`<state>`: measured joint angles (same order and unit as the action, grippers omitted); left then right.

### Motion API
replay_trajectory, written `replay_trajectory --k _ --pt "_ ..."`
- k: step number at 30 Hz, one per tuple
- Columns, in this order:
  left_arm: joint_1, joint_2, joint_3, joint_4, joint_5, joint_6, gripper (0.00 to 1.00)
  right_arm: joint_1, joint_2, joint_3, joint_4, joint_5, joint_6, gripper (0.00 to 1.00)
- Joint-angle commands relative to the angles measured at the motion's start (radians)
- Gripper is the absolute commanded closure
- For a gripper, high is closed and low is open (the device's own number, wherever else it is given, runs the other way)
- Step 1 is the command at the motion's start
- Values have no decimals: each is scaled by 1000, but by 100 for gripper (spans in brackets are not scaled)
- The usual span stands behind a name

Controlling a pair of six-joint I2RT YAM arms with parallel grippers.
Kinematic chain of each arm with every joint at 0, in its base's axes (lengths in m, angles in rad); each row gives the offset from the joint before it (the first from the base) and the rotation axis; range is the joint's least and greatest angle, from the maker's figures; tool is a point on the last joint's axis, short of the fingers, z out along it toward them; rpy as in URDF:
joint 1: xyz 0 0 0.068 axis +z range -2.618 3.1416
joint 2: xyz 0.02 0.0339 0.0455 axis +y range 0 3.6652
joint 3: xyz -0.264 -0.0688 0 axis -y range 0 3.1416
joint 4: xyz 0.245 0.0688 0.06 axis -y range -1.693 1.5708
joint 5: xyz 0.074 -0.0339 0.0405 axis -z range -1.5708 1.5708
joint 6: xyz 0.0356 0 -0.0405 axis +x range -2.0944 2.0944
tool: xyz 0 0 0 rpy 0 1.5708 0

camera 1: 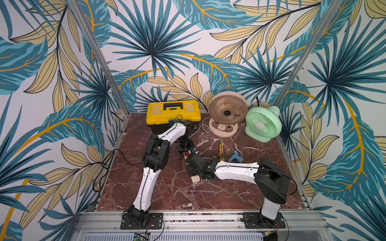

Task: Unplug the desk fan from the power strip
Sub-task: Remove the plug from the socket.

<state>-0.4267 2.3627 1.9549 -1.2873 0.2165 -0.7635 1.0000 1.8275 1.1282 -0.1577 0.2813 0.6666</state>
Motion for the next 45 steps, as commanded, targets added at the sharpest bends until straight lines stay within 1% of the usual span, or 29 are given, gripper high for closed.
replay_trajectory --k 1,6,10,13,18,22,26,36,39,45 --pt "9 146 -82 113 -138 88 100 -28 -24 0 -4 74 31 100" --pt "8 144 -83 115 -138 89 100 -11 -6 47 -48 101 -7 100" --pt "8 143 -82 114 -139 87 100 43 36 131 -153 197 -71 100" --pt "8 144 -83 114 -139 86 100 95 89 201 -194 269 -131 100" --pt "8 143 -84 116 -139 88 100 150 158 292 -253 359 -174 100" --pt "8 143 -84 116 -139 89 100 171 166 310 -256 416 -197 100" --pt "8 140 -88 119 -137 89 100 172 162 309 -256 426 -200 100" --pt "8 138 -95 123 -135 91 100 162 126 260 -220 404 -158 100" --pt "9 138 -95 123 -135 89 100 136 97 224 -191 354 -122 100" --pt "9 137 -96 123 -135 90 100 50 19 102 -89 180 -23 100"
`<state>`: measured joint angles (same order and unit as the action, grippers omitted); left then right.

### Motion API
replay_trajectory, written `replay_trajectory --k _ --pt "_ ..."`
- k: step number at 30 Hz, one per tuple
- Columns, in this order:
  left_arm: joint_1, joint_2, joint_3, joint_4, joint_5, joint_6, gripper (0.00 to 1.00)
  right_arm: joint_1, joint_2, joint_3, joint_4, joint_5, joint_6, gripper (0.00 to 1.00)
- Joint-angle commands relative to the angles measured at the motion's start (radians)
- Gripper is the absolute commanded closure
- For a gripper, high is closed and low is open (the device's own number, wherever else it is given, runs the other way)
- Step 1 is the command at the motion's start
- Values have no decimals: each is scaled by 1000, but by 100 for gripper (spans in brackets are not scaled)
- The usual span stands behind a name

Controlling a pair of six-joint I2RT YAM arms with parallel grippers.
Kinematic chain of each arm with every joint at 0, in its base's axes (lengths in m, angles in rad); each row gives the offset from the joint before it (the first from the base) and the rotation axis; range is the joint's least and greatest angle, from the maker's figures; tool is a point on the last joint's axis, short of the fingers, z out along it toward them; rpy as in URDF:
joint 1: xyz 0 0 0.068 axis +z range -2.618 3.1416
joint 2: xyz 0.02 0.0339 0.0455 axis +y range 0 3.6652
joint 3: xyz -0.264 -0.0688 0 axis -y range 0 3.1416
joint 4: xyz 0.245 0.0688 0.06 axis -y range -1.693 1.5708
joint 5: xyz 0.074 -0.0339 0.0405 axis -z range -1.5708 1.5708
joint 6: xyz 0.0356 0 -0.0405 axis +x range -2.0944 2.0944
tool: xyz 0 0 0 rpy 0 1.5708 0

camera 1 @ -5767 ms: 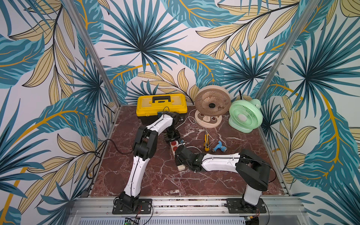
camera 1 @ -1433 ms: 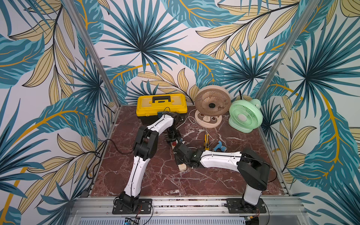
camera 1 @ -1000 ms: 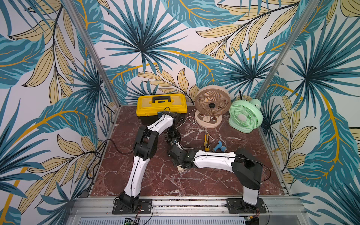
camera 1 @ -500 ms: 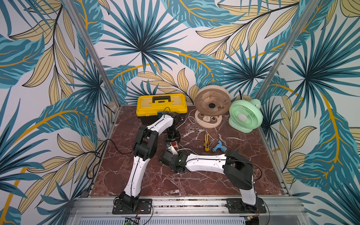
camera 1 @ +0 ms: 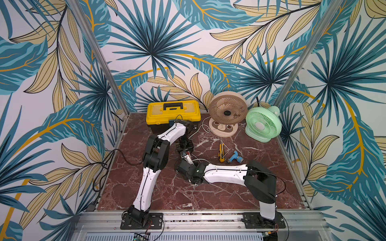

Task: Unplug the desk fan from the power strip
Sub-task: Remove the plug from the socket.

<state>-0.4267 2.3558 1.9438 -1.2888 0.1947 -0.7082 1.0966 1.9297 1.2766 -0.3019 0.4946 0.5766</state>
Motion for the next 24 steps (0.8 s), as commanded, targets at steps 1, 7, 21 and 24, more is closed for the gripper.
replay_trajectory --k 1,7,21,24 --pt "8 144 -85 124 -114 34 100 -62 -92 -66 67 -59 83 100" --pt "8 147 -82 123 -113 35 100 -103 -118 -112 118 -107 120 100" --pt "9 151 -75 116 -113 38 100 -92 -83 -63 57 -82 69 100" --pt "9 151 -74 116 -113 38 100 -59 -48 -5 -13 -16 23 100"
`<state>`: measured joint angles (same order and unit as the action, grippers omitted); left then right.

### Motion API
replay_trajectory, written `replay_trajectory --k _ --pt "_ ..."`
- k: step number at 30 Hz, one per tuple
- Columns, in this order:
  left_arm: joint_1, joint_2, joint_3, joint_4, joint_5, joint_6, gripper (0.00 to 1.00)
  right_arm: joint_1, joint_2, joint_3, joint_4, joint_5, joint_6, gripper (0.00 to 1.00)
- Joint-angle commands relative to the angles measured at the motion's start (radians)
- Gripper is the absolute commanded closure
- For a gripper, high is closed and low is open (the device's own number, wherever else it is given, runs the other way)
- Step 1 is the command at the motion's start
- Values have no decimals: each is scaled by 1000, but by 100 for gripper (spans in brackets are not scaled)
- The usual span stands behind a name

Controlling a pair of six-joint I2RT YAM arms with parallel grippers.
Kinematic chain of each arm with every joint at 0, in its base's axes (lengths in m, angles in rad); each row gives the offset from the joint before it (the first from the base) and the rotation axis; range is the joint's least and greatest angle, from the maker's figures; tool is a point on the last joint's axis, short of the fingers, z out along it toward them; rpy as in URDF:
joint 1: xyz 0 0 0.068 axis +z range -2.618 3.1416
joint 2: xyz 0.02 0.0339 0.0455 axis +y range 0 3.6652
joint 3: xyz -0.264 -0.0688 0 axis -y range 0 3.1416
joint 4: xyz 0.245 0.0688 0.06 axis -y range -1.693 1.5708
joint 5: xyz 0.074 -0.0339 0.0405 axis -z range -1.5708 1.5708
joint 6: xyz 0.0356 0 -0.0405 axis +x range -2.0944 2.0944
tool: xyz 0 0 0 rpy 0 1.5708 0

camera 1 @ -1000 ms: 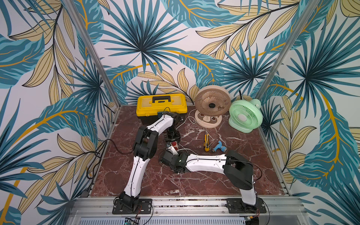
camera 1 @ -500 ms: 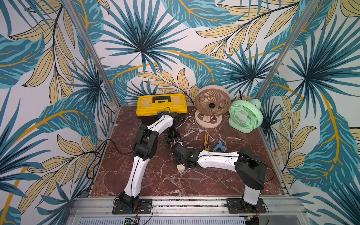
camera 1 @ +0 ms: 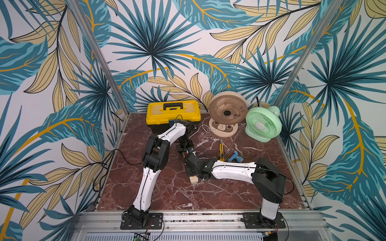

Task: Unplug the desk fan from the power strip
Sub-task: Remove the plug from the socket.

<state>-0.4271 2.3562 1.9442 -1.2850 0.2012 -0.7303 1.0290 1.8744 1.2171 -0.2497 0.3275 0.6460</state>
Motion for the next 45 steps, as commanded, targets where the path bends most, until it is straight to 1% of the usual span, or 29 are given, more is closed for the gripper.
replay_trajectory --k 1,5,11,13,17,23,26,29,32,37,41,45 --pt "10 150 -76 112 -120 60 100 20 17 69 -80 176 -63 100" --pt "10 150 -76 113 -120 60 100 76 64 138 -129 279 -132 100" --pt "11 149 -77 112 -122 60 100 171 142 253 -200 466 -250 100" --pt "10 149 -77 113 -122 60 100 193 162 278 -211 509 -279 100" --pt "10 147 -80 115 -121 58 100 207 180 303 -223 528 -292 100" --pt "11 145 -84 118 -122 58 100 206 164 287 -211 526 -275 100" --pt "10 144 -85 118 -123 59 100 198 144 272 -204 509 -255 100" --pt "10 144 -86 119 -123 60 100 177 111 235 -184 459 -222 100" --pt "11 145 -86 118 -126 60 100 132 51 171 -145 369 -168 100" --pt "10 145 -87 117 -128 59 100 33 -50 38 -58 180 -66 100" --pt "11 144 -86 115 -131 61 100 -25 -98 -36 -2 93 -11 100" --pt "11 144 -86 115 -131 60 100 -44 -105 -65 19 58 11 100"
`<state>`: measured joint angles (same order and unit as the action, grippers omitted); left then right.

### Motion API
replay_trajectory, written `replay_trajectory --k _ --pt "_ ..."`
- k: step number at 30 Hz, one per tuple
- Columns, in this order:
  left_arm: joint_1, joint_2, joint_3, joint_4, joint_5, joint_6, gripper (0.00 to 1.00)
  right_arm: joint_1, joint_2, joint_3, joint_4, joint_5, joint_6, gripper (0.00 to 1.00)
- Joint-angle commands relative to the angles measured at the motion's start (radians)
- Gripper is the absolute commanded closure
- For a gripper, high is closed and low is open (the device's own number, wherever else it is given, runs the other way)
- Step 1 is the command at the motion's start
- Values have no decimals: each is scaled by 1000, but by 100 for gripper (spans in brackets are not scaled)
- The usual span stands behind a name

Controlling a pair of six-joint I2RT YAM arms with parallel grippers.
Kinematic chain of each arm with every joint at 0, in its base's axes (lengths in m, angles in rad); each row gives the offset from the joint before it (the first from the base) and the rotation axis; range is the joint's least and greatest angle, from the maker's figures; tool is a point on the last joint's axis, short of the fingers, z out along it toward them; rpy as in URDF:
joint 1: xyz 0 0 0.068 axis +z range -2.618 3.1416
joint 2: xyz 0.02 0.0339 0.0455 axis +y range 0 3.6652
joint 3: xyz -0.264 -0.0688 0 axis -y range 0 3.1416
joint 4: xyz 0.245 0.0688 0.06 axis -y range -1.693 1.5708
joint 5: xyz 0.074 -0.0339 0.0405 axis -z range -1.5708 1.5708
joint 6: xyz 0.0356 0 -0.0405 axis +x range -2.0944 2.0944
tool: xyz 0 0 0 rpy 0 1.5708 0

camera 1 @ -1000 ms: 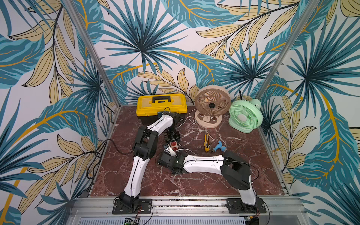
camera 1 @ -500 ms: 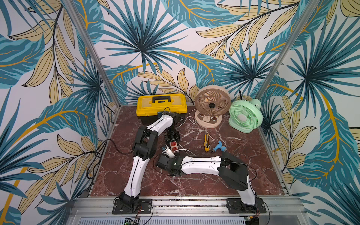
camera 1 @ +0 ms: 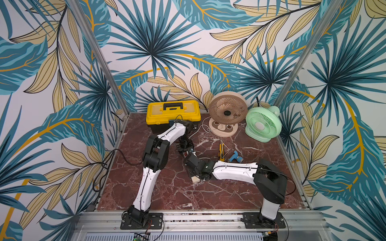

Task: Unplug the desk fan from the power strip
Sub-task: Remove the plug from the socket, then place the plug at the center of the board.

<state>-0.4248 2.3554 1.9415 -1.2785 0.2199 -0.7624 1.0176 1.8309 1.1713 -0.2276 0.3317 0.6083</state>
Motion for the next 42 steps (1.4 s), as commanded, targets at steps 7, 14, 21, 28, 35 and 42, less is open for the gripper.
replay_trajectory --k 7,14,21,28,35,42 --pt "11 145 -83 108 -149 94 100 -36 -58 -20 0 39 51 100" --pt "14 140 -90 119 -137 97 100 -37 -84 -15 -9 59 30 100" --pt "17 97 -119 162 -112 110 100 -77 -168 -26 -40 68 10 100" --pt "22 46 -136 185 -96 116 100 -164 -220 -12 -56 0 22 100" --pt "36 -16 -170 236 -52 123 78 -263 -179 49 -85 -67 44 100" --pt "42 -87 -191 287 -35 146 52 -327 -80 146 -101 -130 57 100"
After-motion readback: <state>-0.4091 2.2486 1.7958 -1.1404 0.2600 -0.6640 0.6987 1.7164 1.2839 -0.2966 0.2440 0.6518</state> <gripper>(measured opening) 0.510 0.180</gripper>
